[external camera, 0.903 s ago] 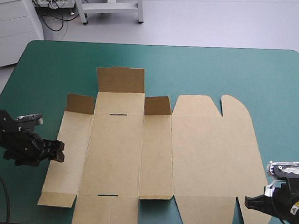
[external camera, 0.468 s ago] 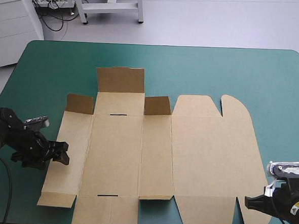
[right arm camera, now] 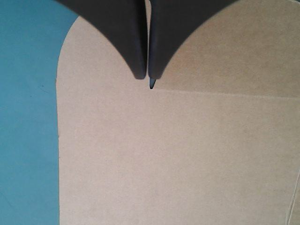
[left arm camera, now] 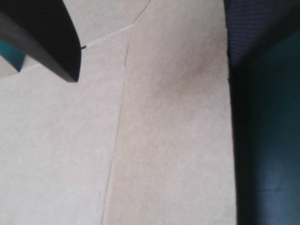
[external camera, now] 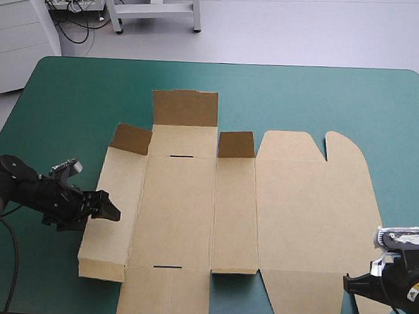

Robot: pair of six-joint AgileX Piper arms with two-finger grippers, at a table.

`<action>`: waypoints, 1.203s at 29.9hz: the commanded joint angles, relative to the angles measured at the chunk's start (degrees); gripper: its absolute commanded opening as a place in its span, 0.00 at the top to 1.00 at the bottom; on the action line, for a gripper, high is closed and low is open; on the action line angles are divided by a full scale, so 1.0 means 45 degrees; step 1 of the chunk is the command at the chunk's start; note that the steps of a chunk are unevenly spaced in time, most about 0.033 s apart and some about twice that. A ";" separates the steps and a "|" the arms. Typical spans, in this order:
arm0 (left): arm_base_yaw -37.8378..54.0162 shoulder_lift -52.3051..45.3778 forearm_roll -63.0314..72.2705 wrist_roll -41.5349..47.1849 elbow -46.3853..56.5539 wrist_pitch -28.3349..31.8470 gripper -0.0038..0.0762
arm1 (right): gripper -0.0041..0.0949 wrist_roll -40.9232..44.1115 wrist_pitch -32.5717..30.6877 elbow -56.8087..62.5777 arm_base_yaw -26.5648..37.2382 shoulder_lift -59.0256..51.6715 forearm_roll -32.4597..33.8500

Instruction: Fold the box

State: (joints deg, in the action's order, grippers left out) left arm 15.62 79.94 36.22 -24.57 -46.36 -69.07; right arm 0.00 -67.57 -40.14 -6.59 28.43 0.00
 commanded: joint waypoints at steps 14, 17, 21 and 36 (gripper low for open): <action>-0.1110 -0.0291 0.1154 -0.0205 0.0282 -0.1274 0.30 | 0.96 -0.0074 0.0768 -0.0289 0.0101 0.0092 -0.0070; -0.1110 -0.0291 0.1338 -0.0172 0.0282 -0.1274 0.34 | 0.96 -0.0074 0.0768 -0.0289 0.0101 0.0092 0.0000; -0.1110 -0.0291 0.1357 -0.0116 0.0282 -0.1138 0.50 | 0.96 -0.0074 0.0768 -0.0289 0.0101 0.0092 0.0000; -0.1110 -0.0291 0.0966 -0.0864 -0.0655 -0.1272 0.99 | 0.96 -0.0422 0.0564 -0.0289 0.0101 0.0092 -0.0070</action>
State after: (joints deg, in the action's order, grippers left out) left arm 10.88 79.98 39.11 -27.37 -45.36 -68.96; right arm -0.48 -67.29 -40.14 -6.59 28.43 0.00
